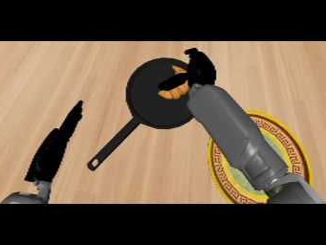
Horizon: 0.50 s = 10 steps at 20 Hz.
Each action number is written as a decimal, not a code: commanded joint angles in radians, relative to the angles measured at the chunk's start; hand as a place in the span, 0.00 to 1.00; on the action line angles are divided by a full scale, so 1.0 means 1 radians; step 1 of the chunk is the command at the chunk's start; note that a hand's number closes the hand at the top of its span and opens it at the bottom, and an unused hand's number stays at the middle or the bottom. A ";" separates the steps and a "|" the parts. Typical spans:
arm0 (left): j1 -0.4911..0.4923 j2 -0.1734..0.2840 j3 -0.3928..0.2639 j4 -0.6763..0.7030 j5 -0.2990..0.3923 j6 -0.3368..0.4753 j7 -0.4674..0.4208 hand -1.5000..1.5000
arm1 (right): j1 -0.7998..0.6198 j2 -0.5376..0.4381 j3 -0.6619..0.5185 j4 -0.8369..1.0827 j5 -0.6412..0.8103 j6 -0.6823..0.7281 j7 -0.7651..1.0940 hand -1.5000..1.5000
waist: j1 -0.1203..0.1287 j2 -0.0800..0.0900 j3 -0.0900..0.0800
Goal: Pick the croissant from the plate and place it in the pan
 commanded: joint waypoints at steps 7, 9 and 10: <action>-0.021 0.008 0.009 0.001 0.002 -0.018 0.016 0.50 | -0.004 0.001 -0.070 -0.006 -0.156 -0.368 -0.265 0.00 | 0.008 -0.004 0.000; -0.021 -0.003 0.010 0.028 -0.004 -0.010 0.001 0.50 | -0.028 0.001 -0.100 0.008 -0.176 -0.436 -0.287 0.00 | -0.006 -0.004 -0.001; -0.031 -0.028 0.000 0.037 -0.006 0.002 -0.001 0.50 | -0.034 0.001 -0.098 0.017 -0.178 -0.479 -0.301 0.00 | -0.008 -0.003 -0.001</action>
